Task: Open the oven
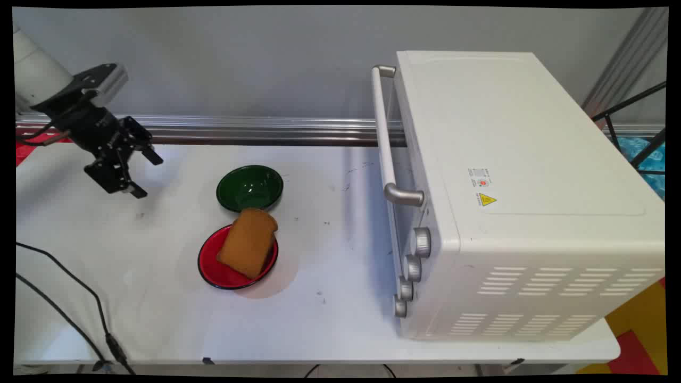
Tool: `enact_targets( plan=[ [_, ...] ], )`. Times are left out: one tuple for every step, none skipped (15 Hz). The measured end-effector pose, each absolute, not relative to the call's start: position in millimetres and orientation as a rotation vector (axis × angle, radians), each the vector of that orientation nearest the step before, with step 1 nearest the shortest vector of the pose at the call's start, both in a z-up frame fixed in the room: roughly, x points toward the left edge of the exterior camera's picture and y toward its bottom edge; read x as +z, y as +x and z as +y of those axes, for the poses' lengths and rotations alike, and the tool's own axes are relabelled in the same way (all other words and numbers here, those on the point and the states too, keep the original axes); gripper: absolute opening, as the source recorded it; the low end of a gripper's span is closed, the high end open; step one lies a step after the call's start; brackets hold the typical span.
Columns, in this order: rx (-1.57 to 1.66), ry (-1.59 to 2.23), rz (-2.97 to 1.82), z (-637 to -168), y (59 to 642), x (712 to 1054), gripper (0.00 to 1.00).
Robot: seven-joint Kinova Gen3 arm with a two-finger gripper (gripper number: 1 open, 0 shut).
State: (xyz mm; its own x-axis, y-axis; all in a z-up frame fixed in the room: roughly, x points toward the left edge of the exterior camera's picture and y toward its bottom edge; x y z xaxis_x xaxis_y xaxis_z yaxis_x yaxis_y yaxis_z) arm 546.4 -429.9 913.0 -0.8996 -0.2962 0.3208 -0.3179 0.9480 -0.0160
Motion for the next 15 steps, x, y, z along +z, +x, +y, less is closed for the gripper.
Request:
enact_targets(
  plan=[
    [0.096, 0.45, -2.771, -430.3, 541.5, 913.2, 1.0],
    [0.097, 0.45, -2.751, -431.2, 533.5, 915.3, 1.0],
    [0.101, 0.452, -2.725, -433.0, 522.9, 919.0, 1.0],
    [0.103, 0.452, -2.698, -435.5, 510.3, 924.1, 1.0],
    [0.105, 0.452, -2.68, -437.6, 500.5, 928.5, 1.0],
    [0.112, 0.449, -2.651, -441.3, 483.5, 937.2, 1.0],
    [0.121, 0.443, -2.633, -444.8, 469.5, 944.5, 1.0],
    [0.129, 0.44, -2.621, -447.4, 459.9, 950.0, 1.0],
    [0.145, 0.432, -2.601, -452.6, 442.5, 959.9, 1.0],
    [0.162, 0.423, -2.58, -458.5, 424.6, 970.1, 1.0],
    [0.177, 0.41, -2.56, -464.2, 408.5, 979.2, 1.0],
    [0.193, 0.396, -2.535, -471.3, 389.7, 990.0, 1.0],
    [0.206, 0.383, -2.514, -477.6, 373.2, 999.4, 1.0],
    [0.217, 0.369, -2.489, -484.9, 354.8, 1009.9, 1.0],
    [0.224, 0.359, -2.465, -491.4, 338.1, 1019.7, 1.0]
  ],
)
